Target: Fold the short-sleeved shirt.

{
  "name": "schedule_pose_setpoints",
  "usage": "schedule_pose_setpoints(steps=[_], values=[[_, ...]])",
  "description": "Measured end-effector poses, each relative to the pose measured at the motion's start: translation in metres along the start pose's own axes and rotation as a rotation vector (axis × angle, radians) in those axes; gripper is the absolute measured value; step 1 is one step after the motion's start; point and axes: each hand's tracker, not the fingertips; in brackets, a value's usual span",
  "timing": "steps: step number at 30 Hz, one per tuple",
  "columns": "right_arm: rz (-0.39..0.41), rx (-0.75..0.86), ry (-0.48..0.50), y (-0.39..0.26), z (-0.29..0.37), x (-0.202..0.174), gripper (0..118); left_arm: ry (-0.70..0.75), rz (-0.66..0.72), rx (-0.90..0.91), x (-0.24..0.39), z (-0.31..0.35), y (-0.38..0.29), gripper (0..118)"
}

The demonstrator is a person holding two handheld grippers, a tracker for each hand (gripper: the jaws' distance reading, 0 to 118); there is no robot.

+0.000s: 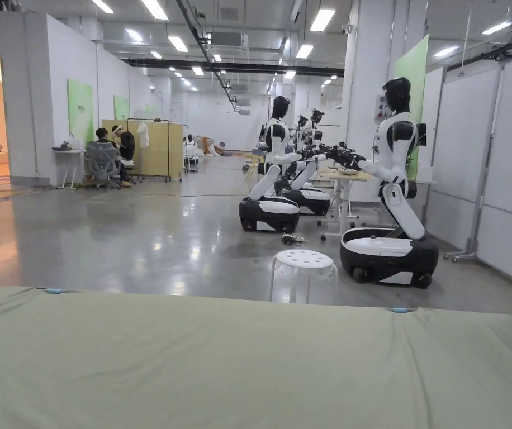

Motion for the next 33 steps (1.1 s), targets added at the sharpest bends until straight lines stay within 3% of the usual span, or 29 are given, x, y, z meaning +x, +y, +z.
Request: schedule_pose_setpoints(steps=[1,3,5,8,16,22,29,33], values=[[0.0,0.003,-0.003,0.0,-0.001,0.0,60,0.004,0.003,0.007,0.0,0.001,0.002,65],[-0.001,0.003,-0.007,0.001,-0.002,0.0,94,0.004,-0.005,0.025,0.001,0.002,0.004,66],[-0.019,0.008,0.0,0.001,-0.001,0.0,118,0.011,-0.015,0.033,0.0,0.003,0.003,66],[-0.041,0.036,0.019,0.0,0.001,0.003,118,0.011,-0.019,0.034,-0.002,0.003,0.001,66],[0.015,0.012,0.032,0.003,-0.002,-0.004,118,-0.016,0.058,0.006,-0.008,0.0,-0.001,66],[0.02,-0.047,-0.01,0.007,-0.011,-0.007,118,-0.007,0.022,-0.009,-0.011,-0.001,-0.003,66],[-0.248,-0.135,0.024,0.008,-0.02,0.006,118,-0.005,0.061,-0.037,-0.017,-0.001,-0.007,66],[-0.452,-0.225,0.026,0.01,-0.027,0.018,118,0.0,0.039,-0.072,-0.018,-0.002,-0.01,66]])
